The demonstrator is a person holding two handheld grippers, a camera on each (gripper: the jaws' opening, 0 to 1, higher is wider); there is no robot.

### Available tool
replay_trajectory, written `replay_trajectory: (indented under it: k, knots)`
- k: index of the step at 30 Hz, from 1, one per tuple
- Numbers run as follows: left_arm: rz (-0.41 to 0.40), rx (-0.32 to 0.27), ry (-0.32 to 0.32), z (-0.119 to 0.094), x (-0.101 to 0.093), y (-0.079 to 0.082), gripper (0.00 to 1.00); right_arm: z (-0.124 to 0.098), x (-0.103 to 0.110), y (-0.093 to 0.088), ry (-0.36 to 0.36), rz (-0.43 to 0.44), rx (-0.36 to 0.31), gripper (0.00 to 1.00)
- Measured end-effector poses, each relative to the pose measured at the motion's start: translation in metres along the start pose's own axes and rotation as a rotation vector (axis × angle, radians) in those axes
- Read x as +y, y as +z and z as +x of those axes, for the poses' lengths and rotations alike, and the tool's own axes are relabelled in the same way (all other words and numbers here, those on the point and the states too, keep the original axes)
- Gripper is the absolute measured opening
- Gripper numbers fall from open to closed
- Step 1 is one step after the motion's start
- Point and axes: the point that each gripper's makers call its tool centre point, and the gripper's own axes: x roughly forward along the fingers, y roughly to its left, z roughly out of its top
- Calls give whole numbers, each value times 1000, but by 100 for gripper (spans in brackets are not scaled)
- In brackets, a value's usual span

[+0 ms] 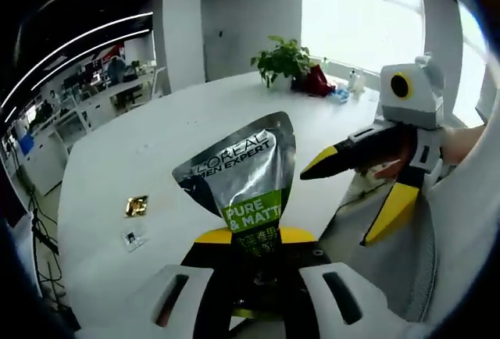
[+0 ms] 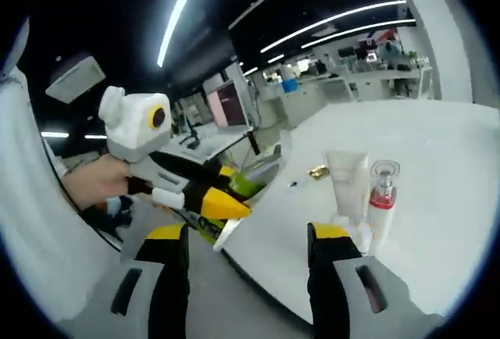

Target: Arrange the skincare products in the storage area until every visible bottle or jar stands upright without overlapping.

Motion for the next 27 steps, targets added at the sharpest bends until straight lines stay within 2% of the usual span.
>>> replay_trajectory:
  k: [4, 9, 12, 16, 22, 24, 27]
  knots:
    - [4, -7, -30, 0, -11, 0, 15, 2, 3, 3, 4, 44, -24, 62]
    - [-1, -21, -66, -2, -22, 1, 15, -1, 4, 12, 19, 140, -85, 58]
    - [-15, -51, -101, -3, -31, 5, 15, -2, 1, 14, 14, 175, -102, 54]
    - [-25, -61, -127, -2, -41, 8, 15, -1, 5, 20, 43, 193, -126, 44]
    - [-58, -95, -186, -5, -50, 15, 15, 3, 8, 28, 90, 252, -164, 18]
    - [-73, -104, -187, -5, -49, 15, 15, 3, 9, 29, 108, 269, -175, 17]
    - [-94, -114, -197, -6, -50, 16, 17, 3, 12, 31, 114, 243, -176, 14]
